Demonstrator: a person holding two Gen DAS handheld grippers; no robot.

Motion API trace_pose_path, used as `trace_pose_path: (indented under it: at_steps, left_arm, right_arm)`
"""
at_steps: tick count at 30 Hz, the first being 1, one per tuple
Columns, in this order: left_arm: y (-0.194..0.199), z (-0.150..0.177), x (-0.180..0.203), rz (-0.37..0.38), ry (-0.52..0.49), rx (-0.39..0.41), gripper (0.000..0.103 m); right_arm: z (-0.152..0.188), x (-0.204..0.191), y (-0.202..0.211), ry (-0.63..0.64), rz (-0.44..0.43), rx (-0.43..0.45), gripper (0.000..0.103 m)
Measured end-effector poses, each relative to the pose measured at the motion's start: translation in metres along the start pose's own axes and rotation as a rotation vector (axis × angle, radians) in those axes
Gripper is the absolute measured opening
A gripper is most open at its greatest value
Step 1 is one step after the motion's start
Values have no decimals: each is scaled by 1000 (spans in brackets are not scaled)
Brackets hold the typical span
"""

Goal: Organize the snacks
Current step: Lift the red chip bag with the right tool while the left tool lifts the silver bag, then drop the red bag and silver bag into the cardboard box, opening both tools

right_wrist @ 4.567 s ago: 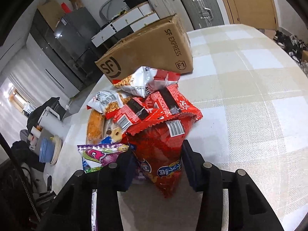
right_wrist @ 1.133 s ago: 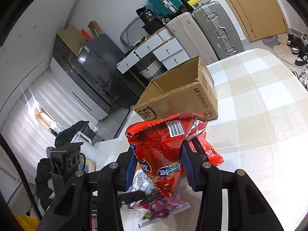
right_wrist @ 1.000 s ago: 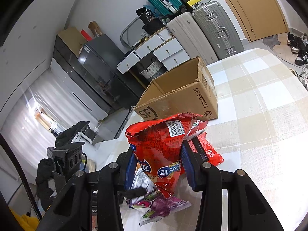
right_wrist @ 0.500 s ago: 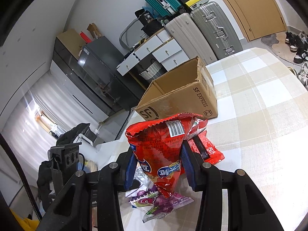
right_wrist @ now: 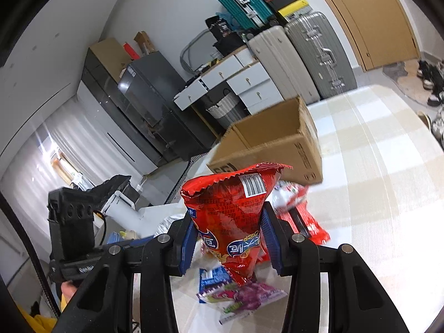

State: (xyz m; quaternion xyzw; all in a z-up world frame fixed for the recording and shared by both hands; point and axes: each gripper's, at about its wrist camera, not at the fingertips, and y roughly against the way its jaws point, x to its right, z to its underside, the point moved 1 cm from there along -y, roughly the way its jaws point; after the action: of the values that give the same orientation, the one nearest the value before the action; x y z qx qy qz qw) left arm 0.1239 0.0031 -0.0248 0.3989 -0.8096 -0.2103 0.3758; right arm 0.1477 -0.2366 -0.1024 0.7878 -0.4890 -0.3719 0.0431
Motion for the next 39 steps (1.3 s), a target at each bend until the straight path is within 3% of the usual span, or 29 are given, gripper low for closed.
trace_pose_path:
  at_steps: [9,16,21,26,29,32,39]
  left_arm:
    - [55,-69,14,7,-55,158,14]
    - [53,-131,14,-9,-76,178,14]
    - [12,-180,3,-32,-71,146,14]
    - [-51,-208,-14,-92,-59,86,14]
    - [-90,-212,-23,-134,-68,50,14]
    - [-125,-209,-33,-131,-58,8,15]
    - [-171,-194,-49,-148,-53,-42,15]
  right_arm:
    - [-48,-28,-3,77,-5,27,44]
    - [-105,-47,-23,159,26,28,44]
    - [-142,-36,-58,156,57,-5,44]
    - [-160,-10,-101,143,124,-58,44]
    - [-162,3,-125,152,159,-101,44]
    - [-157,13,-144,173,182,-138,44]
    - [-148,36,-173,191,220,-205,44]
